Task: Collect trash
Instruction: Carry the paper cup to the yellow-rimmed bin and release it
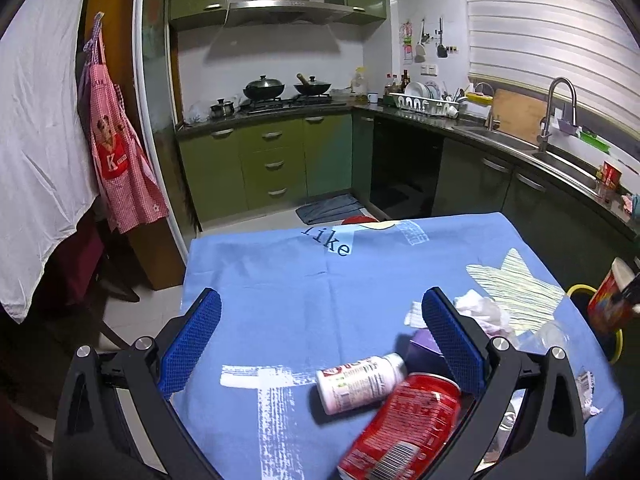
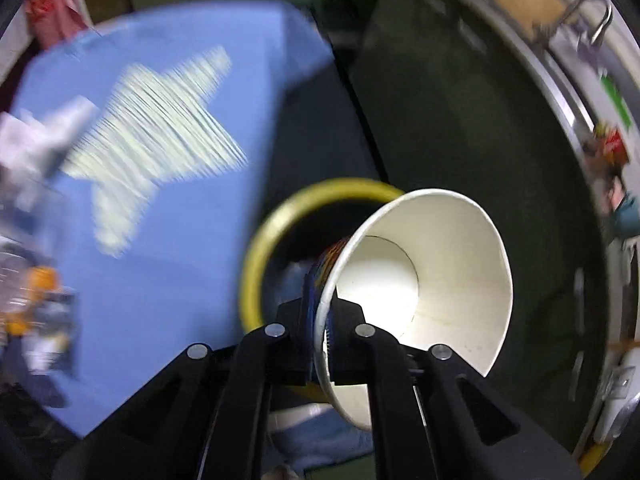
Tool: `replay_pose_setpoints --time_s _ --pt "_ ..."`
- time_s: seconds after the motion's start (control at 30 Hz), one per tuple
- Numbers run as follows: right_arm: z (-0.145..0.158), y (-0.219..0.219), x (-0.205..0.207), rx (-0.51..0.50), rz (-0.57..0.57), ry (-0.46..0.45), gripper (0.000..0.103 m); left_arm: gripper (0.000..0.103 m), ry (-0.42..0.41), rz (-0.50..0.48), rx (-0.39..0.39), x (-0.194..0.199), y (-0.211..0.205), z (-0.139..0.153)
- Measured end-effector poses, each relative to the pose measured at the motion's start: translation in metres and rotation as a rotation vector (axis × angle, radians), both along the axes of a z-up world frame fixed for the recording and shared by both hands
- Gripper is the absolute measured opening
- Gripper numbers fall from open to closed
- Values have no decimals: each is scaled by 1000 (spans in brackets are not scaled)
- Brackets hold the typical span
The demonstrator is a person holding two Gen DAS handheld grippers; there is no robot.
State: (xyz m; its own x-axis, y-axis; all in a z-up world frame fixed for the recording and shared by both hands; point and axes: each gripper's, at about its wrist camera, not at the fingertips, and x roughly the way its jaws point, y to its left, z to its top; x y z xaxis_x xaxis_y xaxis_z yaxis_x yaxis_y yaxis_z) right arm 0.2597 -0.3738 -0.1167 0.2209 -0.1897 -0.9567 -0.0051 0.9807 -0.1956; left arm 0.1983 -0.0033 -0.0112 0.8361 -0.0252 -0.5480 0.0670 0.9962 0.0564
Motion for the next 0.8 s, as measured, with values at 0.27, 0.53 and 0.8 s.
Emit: replay_pose_setpoints --time_s 0.27,0.53,0.8 --pt "-103 -30 37 -8 -66 113 6 99 10 -6 51 -16 -14 3" --pt "-138 -39 53 1 -113 152 25 99 35 -28 67 -21 -21 0" --pt "-85 -31 29 -1 -131 48 30 99 52 -82 84 -29 -30 -1"
